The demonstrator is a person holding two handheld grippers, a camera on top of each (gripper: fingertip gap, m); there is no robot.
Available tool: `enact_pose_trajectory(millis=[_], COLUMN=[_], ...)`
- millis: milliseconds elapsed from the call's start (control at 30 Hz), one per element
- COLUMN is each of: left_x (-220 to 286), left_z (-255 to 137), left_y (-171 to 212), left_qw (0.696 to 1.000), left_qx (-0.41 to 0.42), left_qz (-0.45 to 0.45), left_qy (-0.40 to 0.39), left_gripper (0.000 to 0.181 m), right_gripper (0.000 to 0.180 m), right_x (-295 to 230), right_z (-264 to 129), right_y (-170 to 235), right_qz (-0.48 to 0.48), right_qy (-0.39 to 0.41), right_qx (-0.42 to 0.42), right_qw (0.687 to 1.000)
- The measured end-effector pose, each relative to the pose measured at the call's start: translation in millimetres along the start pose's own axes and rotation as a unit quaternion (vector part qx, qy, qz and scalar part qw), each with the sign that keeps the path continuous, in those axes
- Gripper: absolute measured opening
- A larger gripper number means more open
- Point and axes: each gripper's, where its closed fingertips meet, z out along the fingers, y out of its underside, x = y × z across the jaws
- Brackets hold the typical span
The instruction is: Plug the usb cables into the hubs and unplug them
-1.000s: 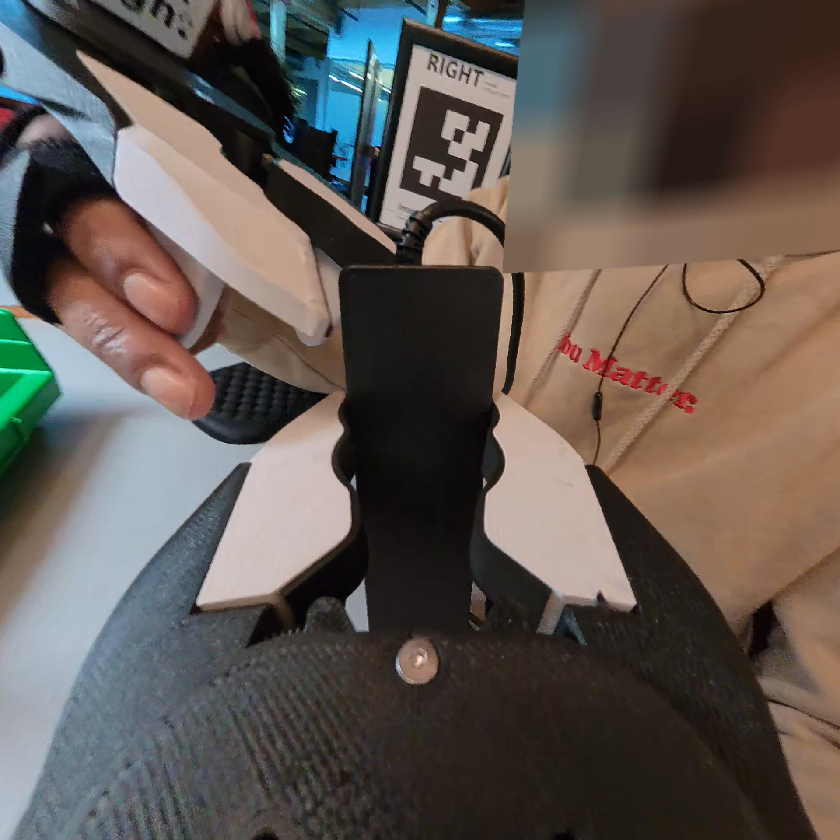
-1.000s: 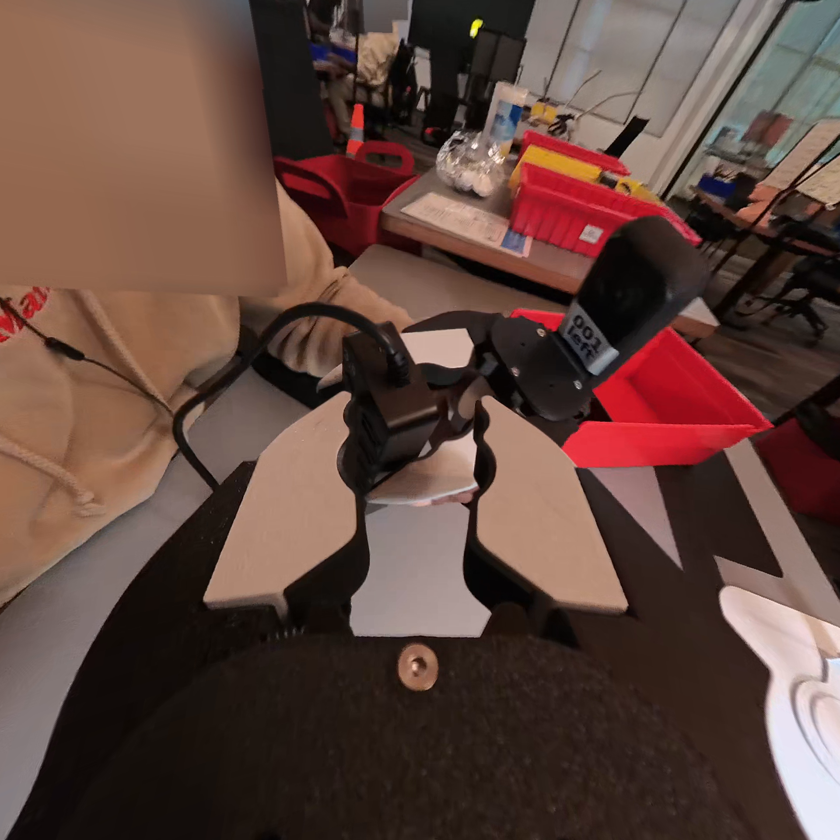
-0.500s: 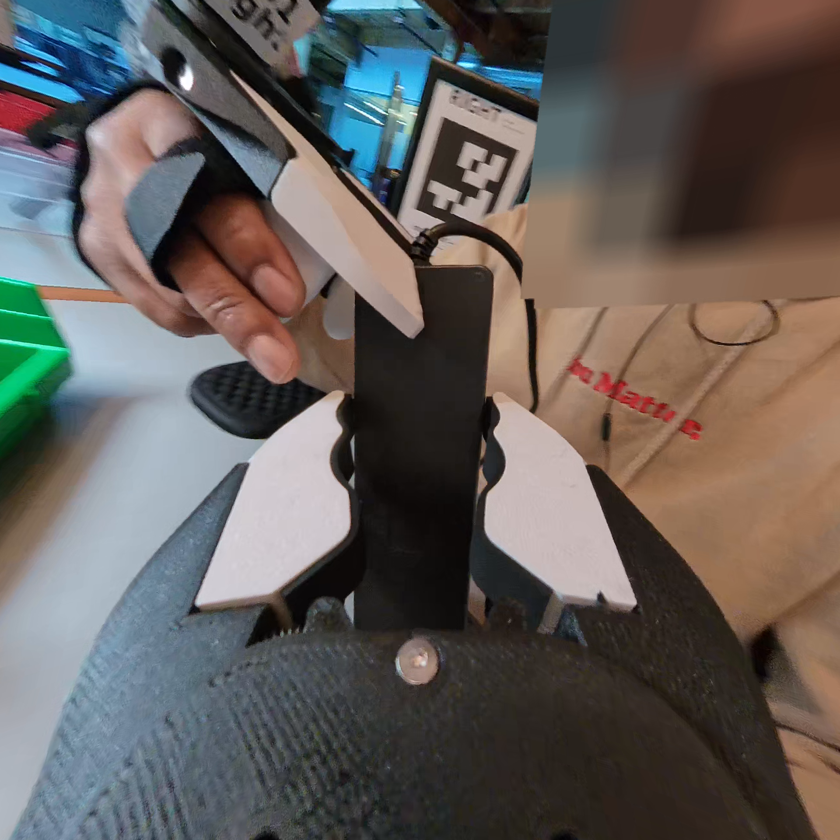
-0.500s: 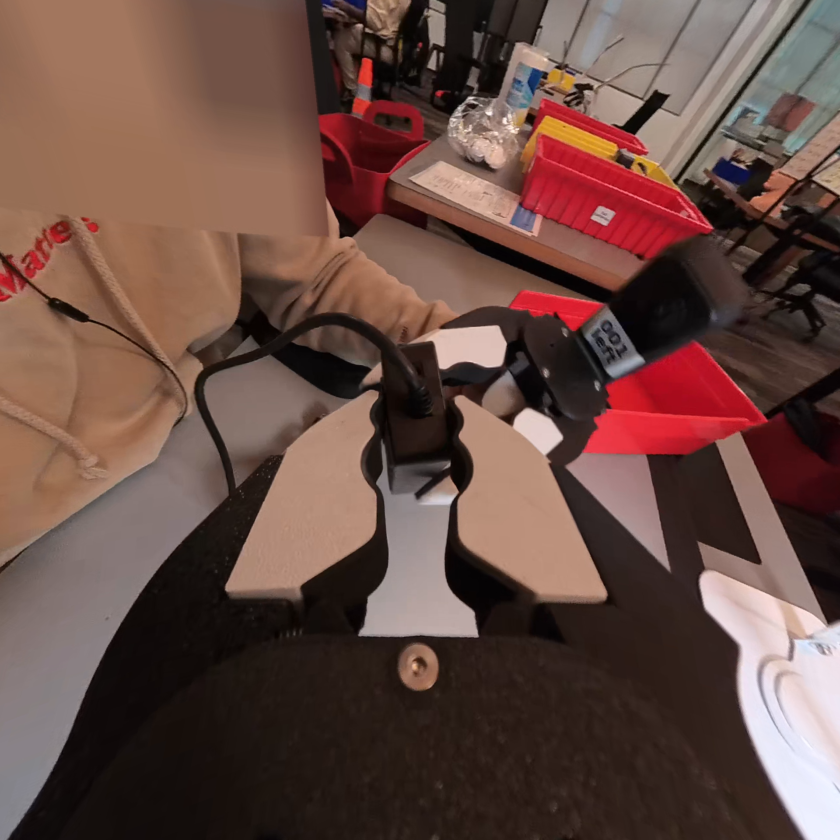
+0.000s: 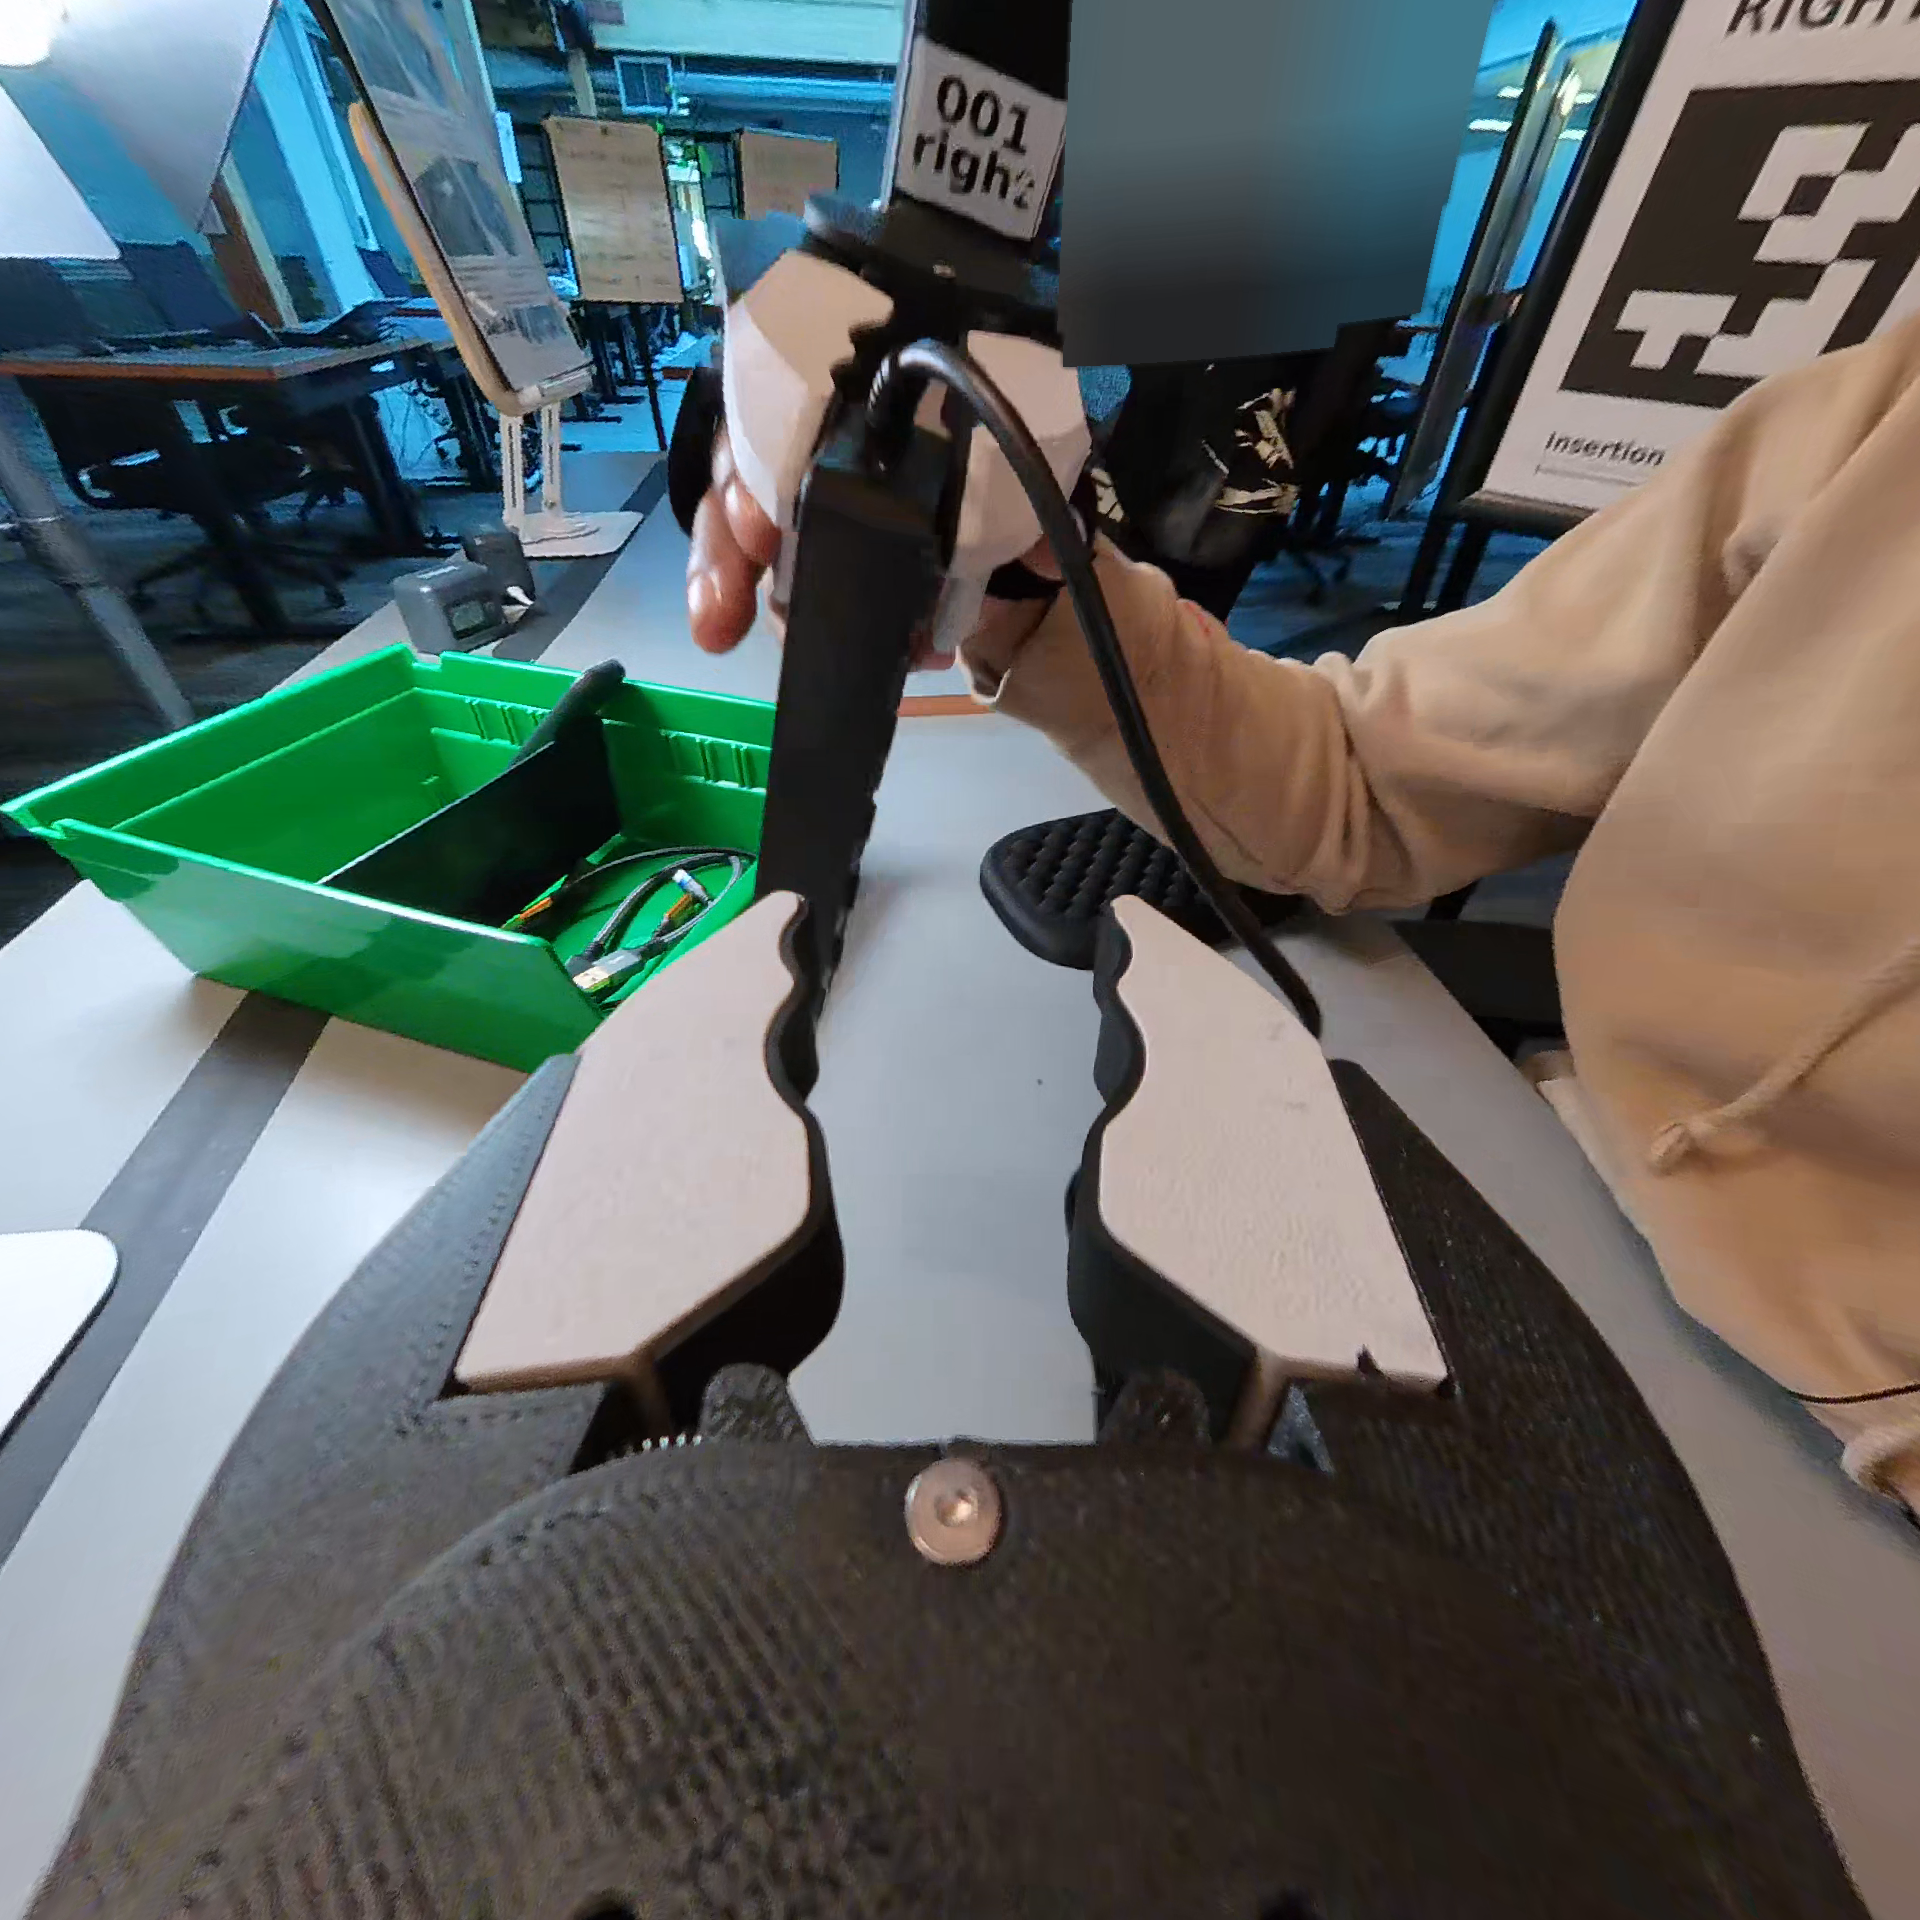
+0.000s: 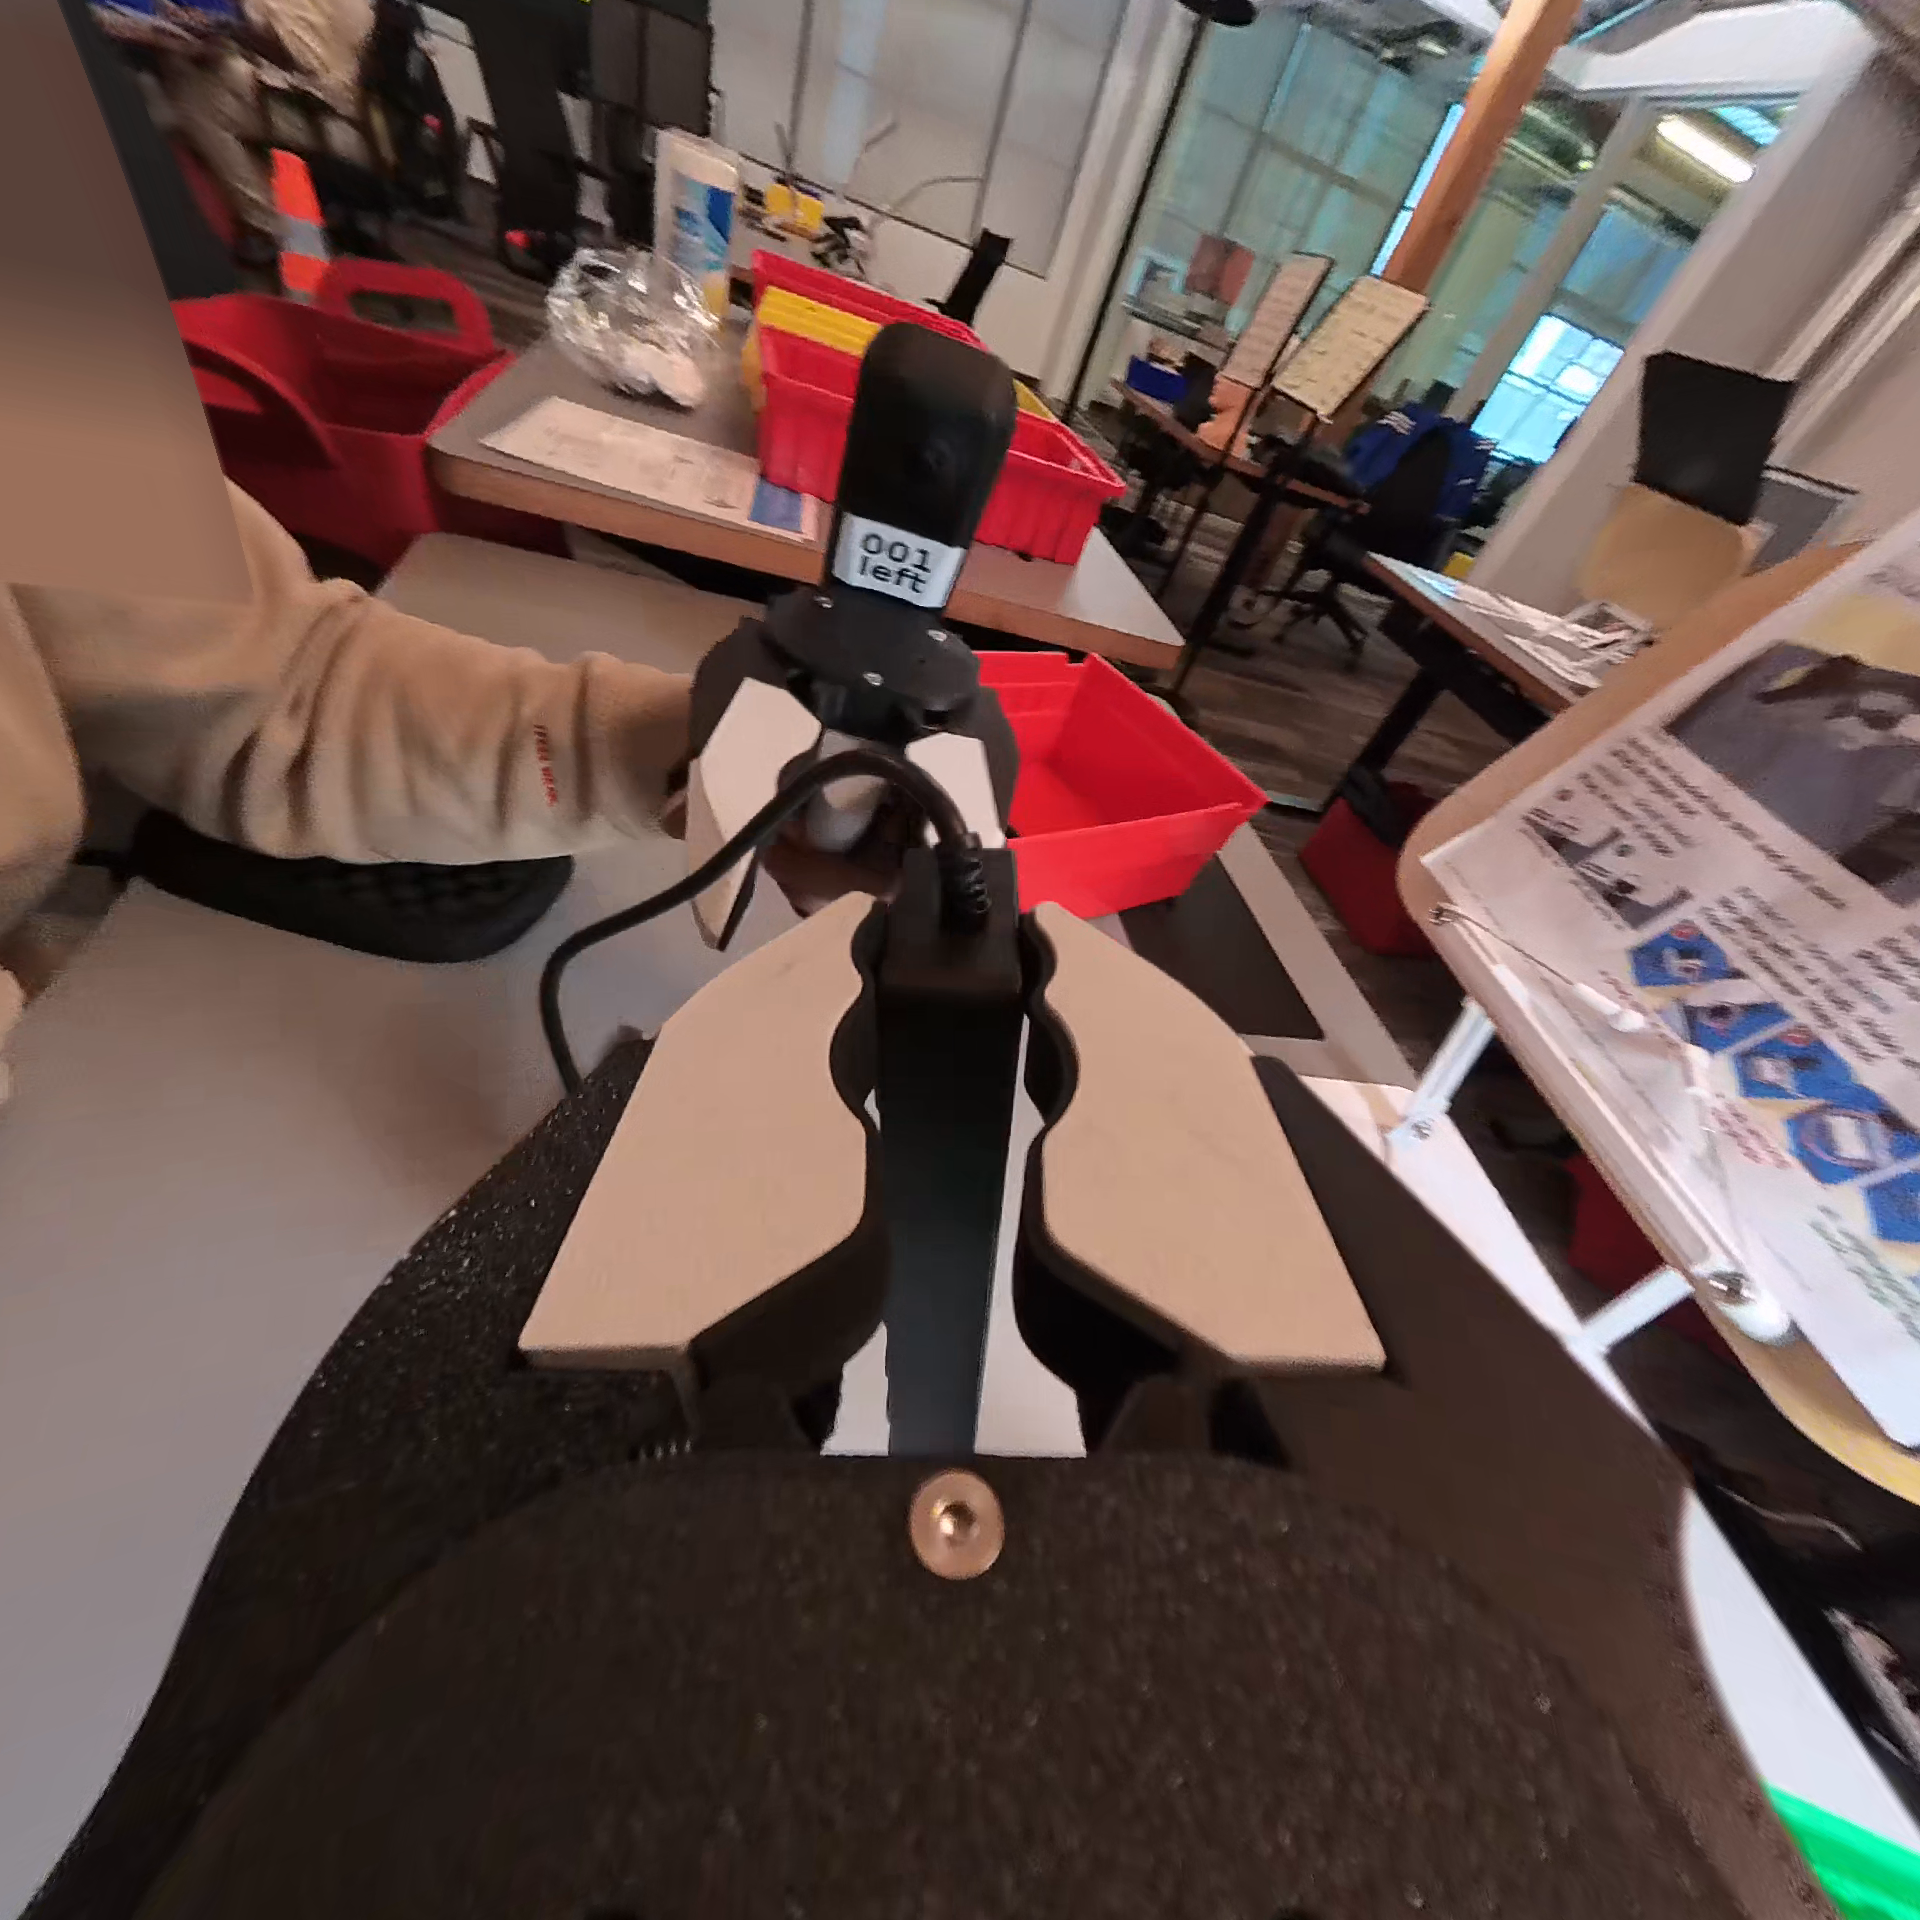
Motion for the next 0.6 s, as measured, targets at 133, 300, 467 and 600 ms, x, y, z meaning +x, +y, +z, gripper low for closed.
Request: enact_pose_trajectory(millis=[133,300,467,600], left_x=[-11,-31,-32,-30], left_z=[-13,-42,-58,-53], left_y=[-9,-30,-41,-41], left_qw=[0.999,0.992,0.989,0.990], left_qx=[0.006,0.066,0.101,0.096], left_qz=[0.018,0.008,-0.004,-0.001], left_qy=[-0.047,-0.104,-0.107,-0.102], left_gripper=[0.047,0.044,0.043,0.042], right_gripper=[0.024,0.024,0.024,0.024], right_x=[31,92,158,206], right_z=[-22,-66,-116,-154], right_y=[-17,-57,-87,-70], right_qz=[-0.028,-0.040,-0.069,-0.072], right_qy=[0.084,0.189,0.316,0.404], right_qx=[-0.016,-0.036,-0.047,-0.085], right_qw=[0.996,0.981,0.945,0.908])
